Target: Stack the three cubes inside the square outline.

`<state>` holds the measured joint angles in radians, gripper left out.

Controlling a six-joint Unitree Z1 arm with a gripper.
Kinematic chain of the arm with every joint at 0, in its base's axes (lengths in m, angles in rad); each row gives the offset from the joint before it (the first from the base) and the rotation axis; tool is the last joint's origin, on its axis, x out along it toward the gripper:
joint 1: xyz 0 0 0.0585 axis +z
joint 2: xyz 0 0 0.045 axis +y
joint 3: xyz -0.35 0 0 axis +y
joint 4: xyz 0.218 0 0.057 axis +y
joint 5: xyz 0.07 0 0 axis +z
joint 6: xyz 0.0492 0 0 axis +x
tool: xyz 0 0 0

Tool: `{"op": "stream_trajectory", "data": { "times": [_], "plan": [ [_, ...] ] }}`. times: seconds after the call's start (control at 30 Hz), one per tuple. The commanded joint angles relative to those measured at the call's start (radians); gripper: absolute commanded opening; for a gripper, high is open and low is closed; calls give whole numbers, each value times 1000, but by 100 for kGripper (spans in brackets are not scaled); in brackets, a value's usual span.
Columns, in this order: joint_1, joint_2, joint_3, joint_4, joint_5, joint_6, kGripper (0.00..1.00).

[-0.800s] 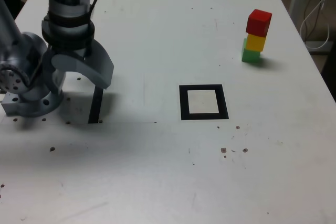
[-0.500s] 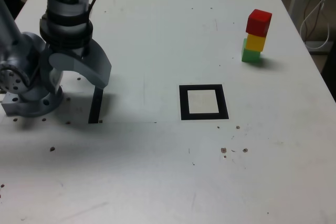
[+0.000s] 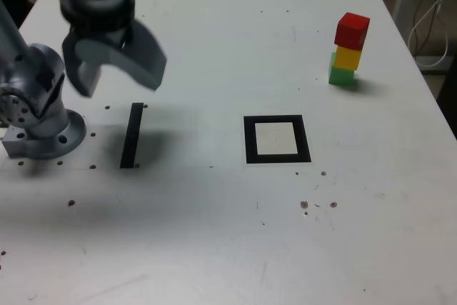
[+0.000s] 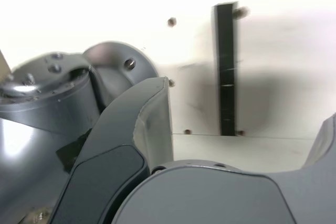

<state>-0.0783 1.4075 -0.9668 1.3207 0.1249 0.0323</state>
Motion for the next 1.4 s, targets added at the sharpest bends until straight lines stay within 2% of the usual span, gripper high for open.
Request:
{"op": "stream_trajectory", "data": {
  "times": [0.0,0.27,0.7,0.97,1.37],
  "plan": [
    [0,20,-117,31,25,53,99],
    [1,140,-440,150,92,261,99],
    [107,282,-726,180,152,542,99],
    [149,454,-1010,270,182,666,98],
    [211,687,-1322,309,142,782,97]
  ]
}}
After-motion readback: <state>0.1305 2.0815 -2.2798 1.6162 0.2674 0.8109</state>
